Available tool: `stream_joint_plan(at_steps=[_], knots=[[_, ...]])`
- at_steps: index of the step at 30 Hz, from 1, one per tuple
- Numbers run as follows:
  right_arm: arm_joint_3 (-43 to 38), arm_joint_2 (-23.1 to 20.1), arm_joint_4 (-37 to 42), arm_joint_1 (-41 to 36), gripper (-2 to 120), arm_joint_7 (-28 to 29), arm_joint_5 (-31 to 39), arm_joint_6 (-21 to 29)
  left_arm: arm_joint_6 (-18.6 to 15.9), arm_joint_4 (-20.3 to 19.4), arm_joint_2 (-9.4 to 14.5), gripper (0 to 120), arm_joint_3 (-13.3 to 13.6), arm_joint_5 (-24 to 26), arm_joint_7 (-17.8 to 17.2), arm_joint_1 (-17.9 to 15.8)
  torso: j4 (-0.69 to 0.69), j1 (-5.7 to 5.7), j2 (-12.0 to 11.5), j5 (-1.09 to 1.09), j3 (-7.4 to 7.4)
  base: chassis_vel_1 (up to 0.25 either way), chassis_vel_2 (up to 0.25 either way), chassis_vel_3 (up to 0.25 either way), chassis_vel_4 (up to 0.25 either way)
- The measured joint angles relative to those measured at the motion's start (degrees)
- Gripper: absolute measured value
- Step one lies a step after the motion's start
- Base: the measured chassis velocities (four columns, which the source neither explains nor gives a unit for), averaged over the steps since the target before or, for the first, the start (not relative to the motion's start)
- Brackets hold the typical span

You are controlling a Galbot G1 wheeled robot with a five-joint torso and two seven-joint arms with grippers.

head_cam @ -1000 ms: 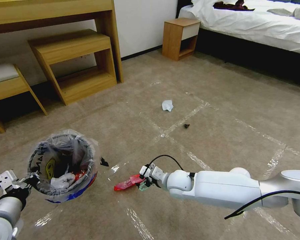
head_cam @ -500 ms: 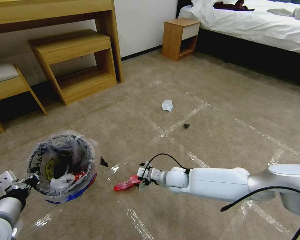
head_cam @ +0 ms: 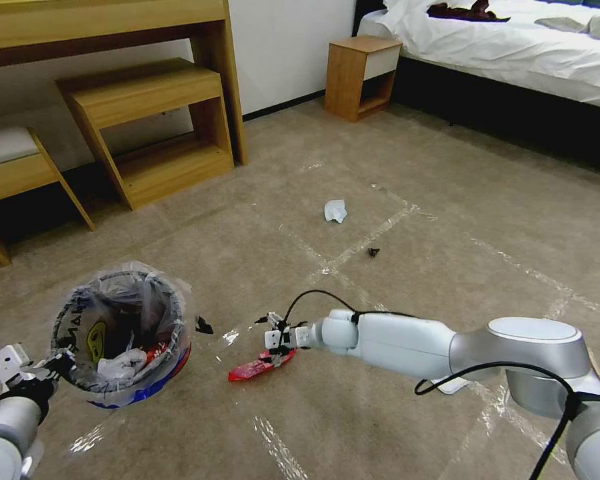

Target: Pick up the trash bin and place the garbage on the floor into it.

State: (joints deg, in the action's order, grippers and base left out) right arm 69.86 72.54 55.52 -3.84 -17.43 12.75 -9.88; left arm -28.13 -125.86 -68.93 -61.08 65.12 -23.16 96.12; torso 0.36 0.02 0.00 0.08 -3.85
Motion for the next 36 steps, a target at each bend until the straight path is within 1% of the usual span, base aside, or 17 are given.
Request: stream_joint_plan(at_steps=[2, 3, 6, 12, 18, 20, 22, 24, 28, 36], knots=[[-0.05, 0.47, -0.98, 0.28, 100, -2.14, -0.99, -0.35, 0.09, 0.35, 0.01, 1, 0.06, -0.04, 0.02, -0.2, 0.0, 0.0, 0.0, 0.0, 0.0, 0.0, 0.0, 0.0, 0.0], [-0.05, 0.47, -0.98, 0.28, 100, -2.14, -0.99, -0.35, 0.09, 0.35, 0.01, 1, 0.06, -0.04, 0.02, -0.2, 0.0, 0.0, 0.0, 0.0, 0.0, 0.0, 0.0, 0.0, 0.0], [-0.04, 1.51, -2.99, 0.53, 100, -5.25, -1.96, -2.6, 0.27, 0.84, 0.02, 1, 0.19, -0.1, 0.09, -0.48, -0.01, 0.0, 0.0, 0.0, 0.0, 0.0, 0.0, 0.0, 0.0], [-0.07, 1.93, -4.19, 0.69, 100, -7.4, -2.73, -3.94, 0.52, 1.28, 0.02, 1, 0.23, -0.17, 0.31, -0.69, -0.01, 0.0, 0.0, 0.0, 0.0, 0.0, 0.0, 0.0, 0.0], [-0.03, 1.3, -4.24, 0.36, 100, -8.11, -3.1, -4.76, 0.62, 1.74, 0.2, 1, 0.23, -0.21, 0.4, -0.86, 0.0, 0.0, 0.0, -0.01, 0.0, 0.0, 0.0, 0.0, 0.0], [-0.31, 1.34, -5.33, -0.05, 100, -9.32, -3.63, -6.14, 0.66, 1.84, 0.24, 1, 0.28, -0.24, 0.41, -1.06, -0.01, 0.0, 0.0, 0.0, 0.0, 0.0, 0.0, 0.0, 0.0], [-0.51, 1.47, -5.97, -0.33, 100, -9.63, -3.99, -6.48, 0.67, 1.88, 0.23, 1, 0.4, -0.25, 0.4, -1.12, -0.01, 0.0, 0.0, -0.01, 0.0, 0.0, 0.0, 0.0, 0.0], [-1.01, 2.08, -8.3, -1.02, 99, -10.12, -5.19, -7.55, 0.67, 1.94, 0.09, 1, 0.58, -0.35, 0.41, -1.16, 0.0, 0.0, 0.0, 0.0, 0.0, 0.0, 0.0, 0.0, 0.0], [-1.12, 3.11, -11.15, -1.62, 99, -10.15, -6.0, -8.17, 0.68, 2.02, -0.01, 1, 0.66, -0.5, 0.41, -1.15, -0.01, 0.0, 0.0, 0.0, 0.0, 0.0, 0.0, 0.0, 0.0], [-0.55, 4.52, -12.88, -2.19, 99, -9.41, -6.15, -8.24, 0.69, 1.88, -0.22, 1, 0.62, -0.5, 0.41, -0.94, -0.01, 0.0, 0.0, 0.0, 0.0, 0.0, 0.0, 0.0, 0.0]])
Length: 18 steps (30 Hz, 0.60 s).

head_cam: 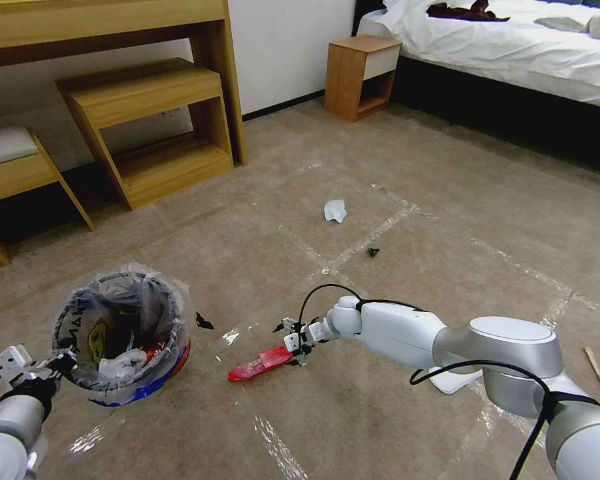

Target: Pick up the trash bin and place the garbage on the floor into it.

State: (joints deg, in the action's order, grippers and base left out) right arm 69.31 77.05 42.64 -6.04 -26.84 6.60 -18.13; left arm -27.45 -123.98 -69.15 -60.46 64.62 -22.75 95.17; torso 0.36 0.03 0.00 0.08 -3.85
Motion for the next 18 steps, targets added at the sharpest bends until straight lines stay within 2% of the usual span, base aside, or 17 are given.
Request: stream_joint_plan(at_steps=[16, 18], knots=[[0.44, 2.3, -3.78, -1.05, 93, 0.36, -0.09, -0.03, 0.31, -0.38, -0.3, 1, -0.51, 0.02, 0.18, 0.55, 0.0, 0.0, 0.0, 0.0, 0.0, 0.0, 0.0, 0.0, 0.0], [0.34, 2.41, -4.29, -1.41, 84, 0.38, -0.2, -0.28, 0.49, -0.35, -0.3, 1, -0.51, 0.03, 0.2, 0.51, 0.0, 0.0, 0.0, 0.0, 0.0, 0.0, 0.0, 0.0, 0.0]])
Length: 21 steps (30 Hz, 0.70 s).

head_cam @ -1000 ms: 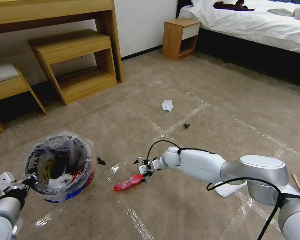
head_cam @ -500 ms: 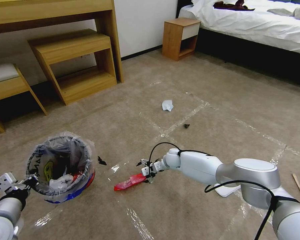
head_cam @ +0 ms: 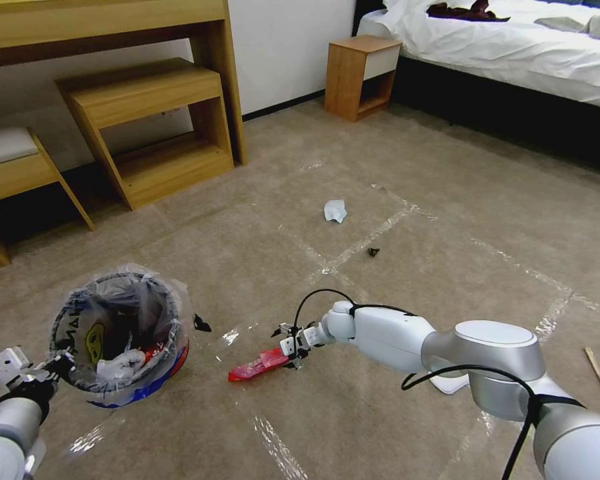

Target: Pick up the trash bin and place the garbage on the floor into it.

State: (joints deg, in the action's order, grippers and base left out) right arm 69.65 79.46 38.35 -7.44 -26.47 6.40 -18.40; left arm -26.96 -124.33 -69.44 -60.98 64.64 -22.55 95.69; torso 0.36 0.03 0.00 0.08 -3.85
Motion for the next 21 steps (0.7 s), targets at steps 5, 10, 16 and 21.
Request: stream_joint_plan(at_steps=[5, 10, 16, 21], knots=[[-0.23, 0.23, -0.89, -0.46, 66, 0.05, -0.15, -0.62, 0.16, 0.25, 0.0, 1, 0.08, -0.01, 0.01, -0.12, 0.0, 0.0, 0.0, 0.0, 0.0, 0.0, 0.0, 0.0, 0.0], [-0.58, 0.78, -2.28, -0.99, 51, 0.08, -0.49, -1.37, 0.19, 0.39, -0.15, 1, 0.32, -0.02, 0.05, -0.31, 0.0, 0.0, 0.0, 0.0, 0.0, 0.0, 0.0, 0.0, 0.0], [-1.29, 1.67, -4.55, -1.93, 33, -0.05, -1.55, -2.6, 0.31, 0.49, -0.25, 1, 0.36, -0.07, 0.18, -0.27, 0.0, 0.0, 0.0, 0.0, 0.0, 0.0, 0.0, 0.0, 0.0], [-2.03, 1.97, -5.2, -2.42, 31, -0.04, -2.11, -3.3, 0.55, 0.71, -0.28, 1, 0.36, -0.36, 0.39, 0.0, 0.0, 0.0, 0.0, 0.0, 0.0, 0.0, 0.0, 0.0, 0.0]])
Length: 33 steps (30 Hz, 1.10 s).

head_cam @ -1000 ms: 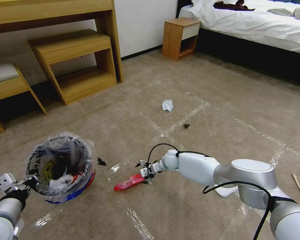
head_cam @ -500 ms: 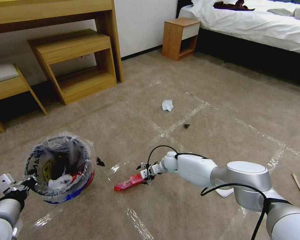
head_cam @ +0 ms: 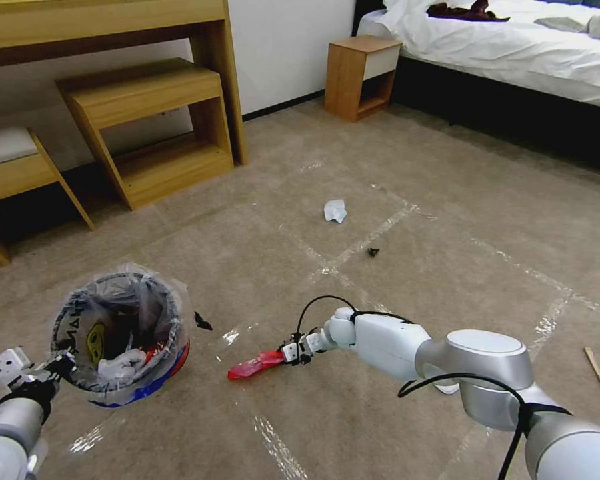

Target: Pick up the trash bin and place the garbage on the floor into it.

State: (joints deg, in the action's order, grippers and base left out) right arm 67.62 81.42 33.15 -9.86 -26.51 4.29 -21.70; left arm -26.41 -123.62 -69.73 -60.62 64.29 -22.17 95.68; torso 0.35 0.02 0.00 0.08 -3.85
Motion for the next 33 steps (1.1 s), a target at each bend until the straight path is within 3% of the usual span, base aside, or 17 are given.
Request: stream_joint_plan(at_steps=[3, 12, 21, 33], knots=[[-0.21, 0.0, 0.11, 0.02, 30, 0.02, -0.01, -0.12, 0.09, 0.02, 0.0, 1, -0.01, -0.06, 0.01, 0.0, 0.0, 0.0, 0.0, 0.0, 0.0, 0.0, 0.0, 0.0, 0.0], [-1.18, -0.22, 0.06, -0.43, 0, 0.69, -0.35, -0.84, 0.3, -0.26, -0.11, 1, 0.0, -0.17, 0.01, 0.11, 0.01, 0.0, 0.0, 0.0, 0.0, 0.0, 0.0, 0.0, 0.0], [-3.38, -1.74, 2.31, -0.47, 0, 1.55, 1.05, -1.24, 0.33, -0.34, -0.01, 1, -0.13, -0.34, -0.15, 0.39, 0.0, 0.0, 0.0, -0.01, 0.0, 0.0, 0.0, 0.0, 0.0], [-9.47, -6.95, 11.15, 1.8, 0, 3.27, 6.1, -1.07, -0.37, -0.18, 0.47, 1, 0.43, -0.53, -1.07, 0.83, 0.0, 0.0, 0.0, -0.01, 0.0, 0.0, 0.0, 0.0, 0.0]])
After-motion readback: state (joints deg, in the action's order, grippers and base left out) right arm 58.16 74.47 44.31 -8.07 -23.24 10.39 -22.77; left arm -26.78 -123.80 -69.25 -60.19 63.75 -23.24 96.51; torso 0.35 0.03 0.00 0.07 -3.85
